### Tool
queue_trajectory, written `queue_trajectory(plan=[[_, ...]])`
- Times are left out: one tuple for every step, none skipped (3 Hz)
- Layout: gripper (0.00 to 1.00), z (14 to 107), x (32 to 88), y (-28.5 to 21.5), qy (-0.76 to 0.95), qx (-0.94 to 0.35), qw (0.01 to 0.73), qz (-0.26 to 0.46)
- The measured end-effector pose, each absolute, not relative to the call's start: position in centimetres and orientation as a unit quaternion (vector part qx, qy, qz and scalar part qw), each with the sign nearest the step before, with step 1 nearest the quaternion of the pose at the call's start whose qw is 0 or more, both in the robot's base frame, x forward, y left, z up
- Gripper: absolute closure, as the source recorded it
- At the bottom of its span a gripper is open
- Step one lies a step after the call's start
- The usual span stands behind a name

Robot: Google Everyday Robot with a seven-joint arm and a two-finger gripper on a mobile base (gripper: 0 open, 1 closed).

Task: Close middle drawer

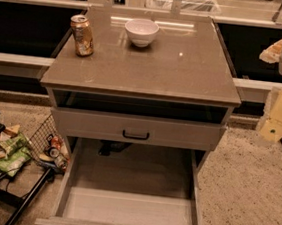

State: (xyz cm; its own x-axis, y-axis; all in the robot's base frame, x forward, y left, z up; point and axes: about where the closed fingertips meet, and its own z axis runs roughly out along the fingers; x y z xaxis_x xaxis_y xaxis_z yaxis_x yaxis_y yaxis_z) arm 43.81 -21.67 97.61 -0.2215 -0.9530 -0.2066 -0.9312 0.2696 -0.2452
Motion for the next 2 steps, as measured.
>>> queue_trajectory(plan=[[0.00,97.61,43.81,-21.67,0.781,-0.603,0.159,-0.034],[0.00,98.12,43.72,-22.21,0.784,-0.594,0.173,-0.040]])
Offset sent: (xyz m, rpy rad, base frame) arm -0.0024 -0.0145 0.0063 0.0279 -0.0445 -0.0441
